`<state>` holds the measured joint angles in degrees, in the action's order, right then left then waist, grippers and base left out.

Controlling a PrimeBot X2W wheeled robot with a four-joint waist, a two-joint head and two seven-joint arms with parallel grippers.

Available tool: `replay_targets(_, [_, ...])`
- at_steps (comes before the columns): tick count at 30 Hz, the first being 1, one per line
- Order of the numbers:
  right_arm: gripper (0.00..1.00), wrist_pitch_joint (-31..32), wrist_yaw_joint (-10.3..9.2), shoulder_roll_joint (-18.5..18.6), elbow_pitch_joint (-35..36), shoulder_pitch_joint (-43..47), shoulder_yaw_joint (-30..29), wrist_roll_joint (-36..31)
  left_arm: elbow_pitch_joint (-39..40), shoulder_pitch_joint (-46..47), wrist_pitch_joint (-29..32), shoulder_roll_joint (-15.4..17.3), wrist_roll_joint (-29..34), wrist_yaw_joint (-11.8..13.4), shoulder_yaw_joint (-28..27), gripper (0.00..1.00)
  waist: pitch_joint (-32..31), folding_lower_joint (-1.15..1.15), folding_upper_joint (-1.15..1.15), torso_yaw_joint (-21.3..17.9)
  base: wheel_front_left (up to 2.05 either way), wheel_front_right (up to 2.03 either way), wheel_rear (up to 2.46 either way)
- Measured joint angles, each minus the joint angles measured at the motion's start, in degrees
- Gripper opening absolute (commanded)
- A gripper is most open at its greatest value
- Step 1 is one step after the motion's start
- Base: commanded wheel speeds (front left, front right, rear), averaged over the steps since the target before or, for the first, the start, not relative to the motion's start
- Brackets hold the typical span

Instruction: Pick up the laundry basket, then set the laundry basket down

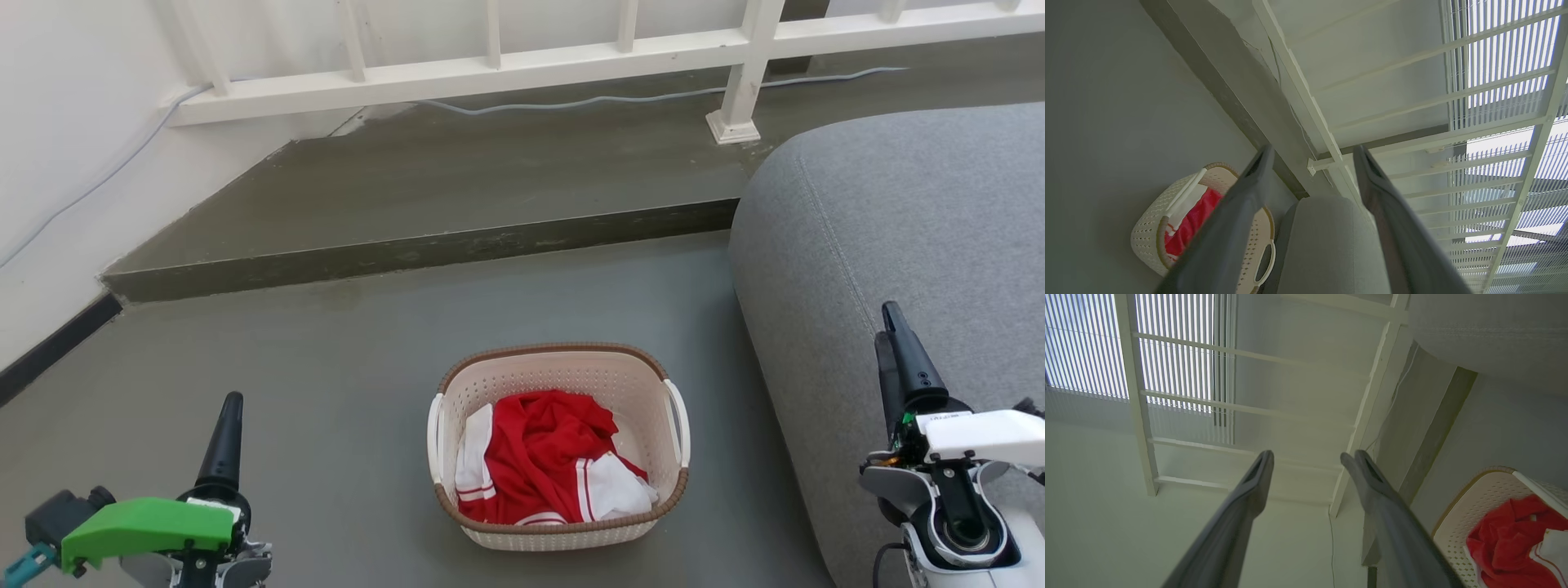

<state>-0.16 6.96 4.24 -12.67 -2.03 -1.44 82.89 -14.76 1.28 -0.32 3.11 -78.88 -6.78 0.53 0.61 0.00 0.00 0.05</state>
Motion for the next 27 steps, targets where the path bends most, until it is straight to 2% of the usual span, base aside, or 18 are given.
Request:
replay_targets(13, [1.00, -2.81, 0.00, 3.28, 1.31, -1.11, 4.22, -12.89, 2.46, 1.15, -2.41, 1.58, 17.53, 0.02, 3.11, 1.00, 0.25, 0.00, 0.00, 0.09, 0.00, 0.00, 0.00])
replay_targets(21, [1.00, -4.34, -0.08, 3.66, 2.14, -1.15, 4.55, -21.81, 3.72, 1.20, -3.99, 1.97, 27.58, 1.32, 5.56, 1.00, 0.48, 0.00, 0.00, -0.04, 0.00, 0.00, 0.00])
replay_targets(27, [1.00, -5.44, -1.63, 4.74, 2.20, -1.32, 5.90, -28.85, 4.39, 1.27, -5.31, 1.69, 33.10, 2.31, 6.92, 1.00, 0.84, 0.00, 0.00, -0.07, 0.00, 0.00, 0.00])
